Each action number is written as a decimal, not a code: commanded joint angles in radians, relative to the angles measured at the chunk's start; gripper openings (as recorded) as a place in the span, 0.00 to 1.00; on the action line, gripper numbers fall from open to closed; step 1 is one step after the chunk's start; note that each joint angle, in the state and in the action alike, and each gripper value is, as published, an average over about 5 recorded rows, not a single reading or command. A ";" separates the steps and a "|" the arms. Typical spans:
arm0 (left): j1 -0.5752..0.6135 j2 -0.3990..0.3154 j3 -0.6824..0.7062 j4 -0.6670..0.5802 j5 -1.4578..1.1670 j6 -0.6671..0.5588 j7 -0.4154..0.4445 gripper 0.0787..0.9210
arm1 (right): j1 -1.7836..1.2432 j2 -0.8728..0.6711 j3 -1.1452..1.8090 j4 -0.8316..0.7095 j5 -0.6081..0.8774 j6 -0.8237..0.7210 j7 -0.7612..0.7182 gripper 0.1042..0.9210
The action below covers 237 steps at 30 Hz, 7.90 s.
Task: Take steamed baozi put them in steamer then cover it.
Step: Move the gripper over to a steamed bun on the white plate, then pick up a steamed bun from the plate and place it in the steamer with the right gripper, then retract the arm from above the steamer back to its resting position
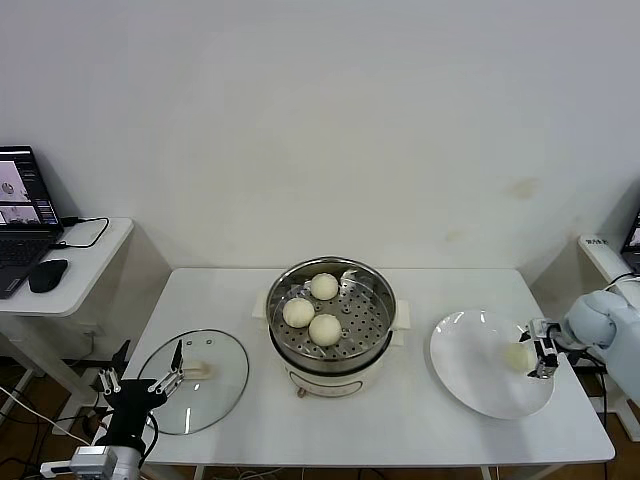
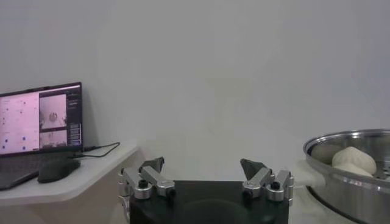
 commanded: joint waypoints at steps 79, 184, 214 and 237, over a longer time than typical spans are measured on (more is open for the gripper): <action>-0.010 -0.008 0.001 0.011 -0.008 -0.010 -0.005 0.88 | 0.758 0.356 -0.822 0.320 0.799 -0.629 0.321 0.60; -0.366 0.217 0.122 0.740 1.483 -0.269 -0.179 0.88 | -1.209 0.926 1.309 0.763 0.491 0.465 0.911 0.88; -0.459 0.221 0.182 0.839 1.365 -0.271 -0.133 0.83 | -1.221 0.935 1.273 0.757 0.457 0.474 0.909 0.88; -0.457 0.195 0.173 0.861 1.389 -0.296 -0.167 0.09 | -1.228 0.927 1.262 0.752 0.447 0.484 0.910 0.88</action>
